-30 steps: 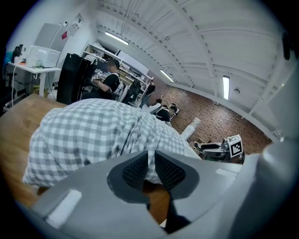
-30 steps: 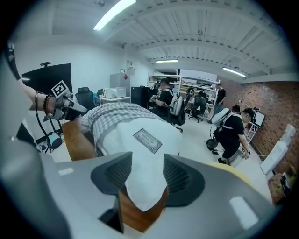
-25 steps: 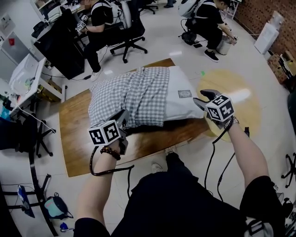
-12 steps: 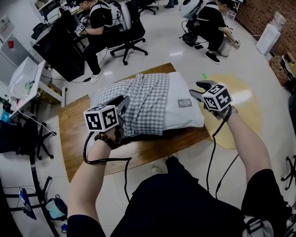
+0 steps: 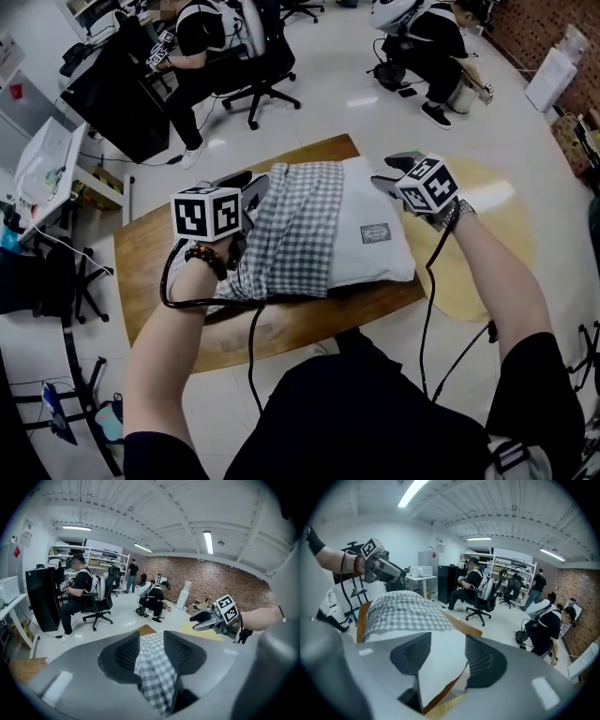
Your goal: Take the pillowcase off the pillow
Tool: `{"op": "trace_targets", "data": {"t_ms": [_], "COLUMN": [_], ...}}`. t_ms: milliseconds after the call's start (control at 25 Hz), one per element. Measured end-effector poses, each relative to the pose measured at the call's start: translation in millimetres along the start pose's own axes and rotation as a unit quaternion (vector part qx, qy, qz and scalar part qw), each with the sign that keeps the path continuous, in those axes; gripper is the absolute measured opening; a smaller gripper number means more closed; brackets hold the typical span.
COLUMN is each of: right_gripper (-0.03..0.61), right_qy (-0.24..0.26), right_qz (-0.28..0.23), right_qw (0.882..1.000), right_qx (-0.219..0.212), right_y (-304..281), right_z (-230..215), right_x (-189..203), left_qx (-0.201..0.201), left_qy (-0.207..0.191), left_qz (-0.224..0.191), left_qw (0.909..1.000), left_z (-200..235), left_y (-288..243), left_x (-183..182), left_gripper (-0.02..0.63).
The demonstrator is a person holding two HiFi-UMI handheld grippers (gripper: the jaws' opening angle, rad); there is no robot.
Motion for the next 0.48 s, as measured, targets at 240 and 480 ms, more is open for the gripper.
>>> {"op": "trace_targets", "data": {"t_ms": [240, 480], "right_gripper": [0.247, 0.258], "right_qy": [0.01, 0.009], "right_qz": [0.026, 0.052], "right_qw": [0.999, 0.996], "right_qx": [-0.037, -0.073], "right_y": [-39, -73], "right_z": [-30, -59], "right_x": [2, 2], "left_qx": [0.011, 0.037], "left_qy": [-0.026, -0.046], "left_qz": [0.037, 0.104], "left_qw": [0.9989, 0.9928], "left_z": [11, 26], "left_y": [-50, -101], "left_x": [-16, -31], "left_gripper": [0.175, 0.195]}}
Point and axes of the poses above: the fingertips, and each gripper's own axes: y backward along the fingers, z to its left, x out of its underside, the point moved 9 cm from there along y, backward along the fingers, and after that the axes turned 2 degrees about -z, right-handed, at the moved point
